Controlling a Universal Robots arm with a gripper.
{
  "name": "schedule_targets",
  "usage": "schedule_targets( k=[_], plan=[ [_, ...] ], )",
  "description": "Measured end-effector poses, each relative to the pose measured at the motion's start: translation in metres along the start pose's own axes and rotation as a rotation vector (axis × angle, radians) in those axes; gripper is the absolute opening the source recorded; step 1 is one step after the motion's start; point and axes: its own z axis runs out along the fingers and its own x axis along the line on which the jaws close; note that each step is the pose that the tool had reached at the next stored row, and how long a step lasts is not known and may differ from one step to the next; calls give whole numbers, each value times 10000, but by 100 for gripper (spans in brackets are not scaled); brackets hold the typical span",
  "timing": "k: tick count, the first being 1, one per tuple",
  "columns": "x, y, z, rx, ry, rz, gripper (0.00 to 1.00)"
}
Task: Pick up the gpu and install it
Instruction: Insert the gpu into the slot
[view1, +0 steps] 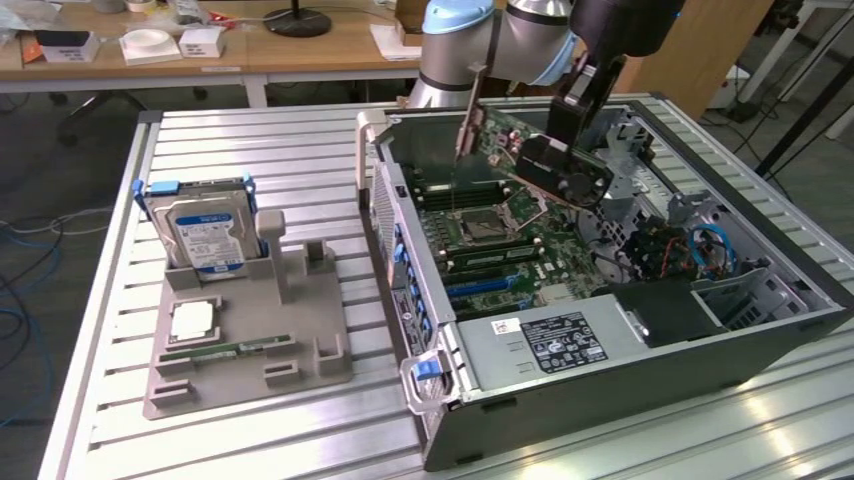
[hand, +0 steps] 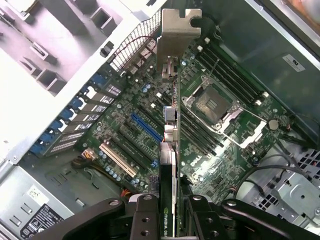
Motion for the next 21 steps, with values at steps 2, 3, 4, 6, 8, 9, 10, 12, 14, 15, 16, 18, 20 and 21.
schedule_targets(
  k=[2, 3, 4, 6, 8, 9, 10, 12, 14, 15, 16, 18, 20, 21],
  plan=[
    [-1, -1, 0, 1, 5, -115, 26],
    [-2, -2, 0, 2, 8, -169, 26],
    [-4, -3, 0, 2, 10, -221, 26],
    [-8, -7, -1, 3, 14, -324, 26],
    [-13, -11, -1, 3, 18, -421, 26],
    [-17, -15, -1, 3, 20, -468, 26],
    [-21, -18, -1, 4, 22, -515, 26],
    [-31, -27, -1, 5, 26, -607, 26],
    [-41, -35, -2, 5, 30, -698, 26],
    [-45, -39, -2, 6, 32, -746, 26],
    [-50, -43, -2, 6, 35, -806, 26],
    [-58, -50, -2, 7, 40, -931, 26],
    [-64, -55, -3, 8, 45, -1055, 26],
    [-66, -57, -3, 8, 48, -1121, 26]
  ],
)
